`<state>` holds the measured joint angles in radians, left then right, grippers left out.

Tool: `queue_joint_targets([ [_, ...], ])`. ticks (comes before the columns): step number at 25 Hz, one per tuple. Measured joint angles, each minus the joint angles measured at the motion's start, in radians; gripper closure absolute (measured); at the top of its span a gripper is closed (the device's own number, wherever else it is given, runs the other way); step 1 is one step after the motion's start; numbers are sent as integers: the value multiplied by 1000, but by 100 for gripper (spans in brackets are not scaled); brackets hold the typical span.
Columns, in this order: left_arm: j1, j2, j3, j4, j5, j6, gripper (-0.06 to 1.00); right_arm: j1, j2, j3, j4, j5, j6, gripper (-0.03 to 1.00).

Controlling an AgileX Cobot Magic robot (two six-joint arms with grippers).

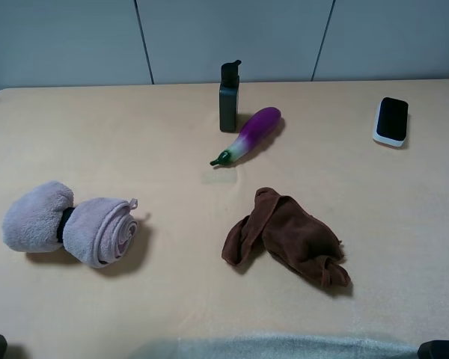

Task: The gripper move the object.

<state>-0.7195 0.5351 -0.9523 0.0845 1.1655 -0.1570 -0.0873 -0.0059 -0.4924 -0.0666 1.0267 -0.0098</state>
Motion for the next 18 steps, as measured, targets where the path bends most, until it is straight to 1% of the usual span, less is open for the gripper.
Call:
queue_joint_targets([
  [3,80,-121,71,0,0,0,21,0,0,0,0,0,0,28],
  [5,146,-191,119,0,0,0,19,0,0,0,0,0,0,28],
  [9,276,-328,212,31,0,0,7,0,0,0,0,0,0,28],
  [11,333,-381,258,45,-2,0,2,0,0,0,0,0,0,28],
  [15,441,-466,359,48,-18,0,-1,0,0,0,0,0,0,28],
  [18,502,-513,435,16,-62,4,-2,0,0,0,0,0,0,28],
])
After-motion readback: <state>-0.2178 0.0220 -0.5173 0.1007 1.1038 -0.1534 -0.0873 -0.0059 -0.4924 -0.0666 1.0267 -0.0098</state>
